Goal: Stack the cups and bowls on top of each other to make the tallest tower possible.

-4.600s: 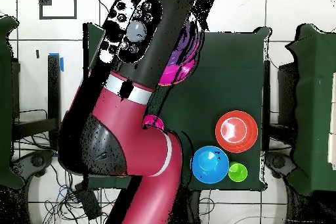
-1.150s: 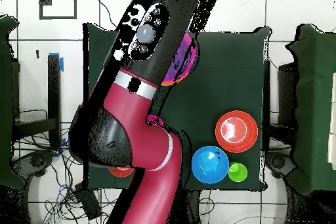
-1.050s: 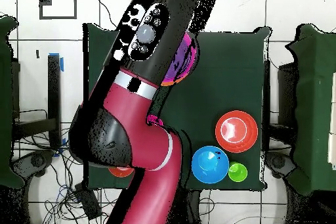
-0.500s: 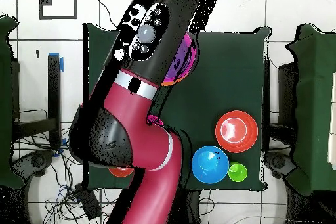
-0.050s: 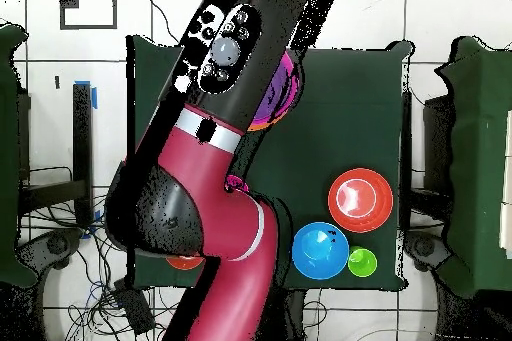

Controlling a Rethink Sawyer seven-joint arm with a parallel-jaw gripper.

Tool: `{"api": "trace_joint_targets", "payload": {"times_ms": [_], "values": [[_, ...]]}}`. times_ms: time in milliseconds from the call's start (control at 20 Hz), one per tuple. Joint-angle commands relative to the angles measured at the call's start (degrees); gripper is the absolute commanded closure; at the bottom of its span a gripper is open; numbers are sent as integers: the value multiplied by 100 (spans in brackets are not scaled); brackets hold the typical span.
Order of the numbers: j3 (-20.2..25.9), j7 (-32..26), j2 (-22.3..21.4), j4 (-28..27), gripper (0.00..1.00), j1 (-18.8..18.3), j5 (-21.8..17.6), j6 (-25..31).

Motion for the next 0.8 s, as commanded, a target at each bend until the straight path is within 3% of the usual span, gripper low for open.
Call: {"api": "trace_joint_targets", "payload": {"times_ms": [50, 250, 400, 650, 800], "values": [[521, -358, -352, -55, 0, 174, -786, 94], [1188, -757, -415, 96, 0, 332, -1405, 29], [1904, -1101, -370, 429, 0, 566, -2106, -126], [3596, -2031, -209, 1962, 0, 1506, -3623, -853], [4460, -2497, -256, 2880, 0, 2066, -4277, -1486]]}}
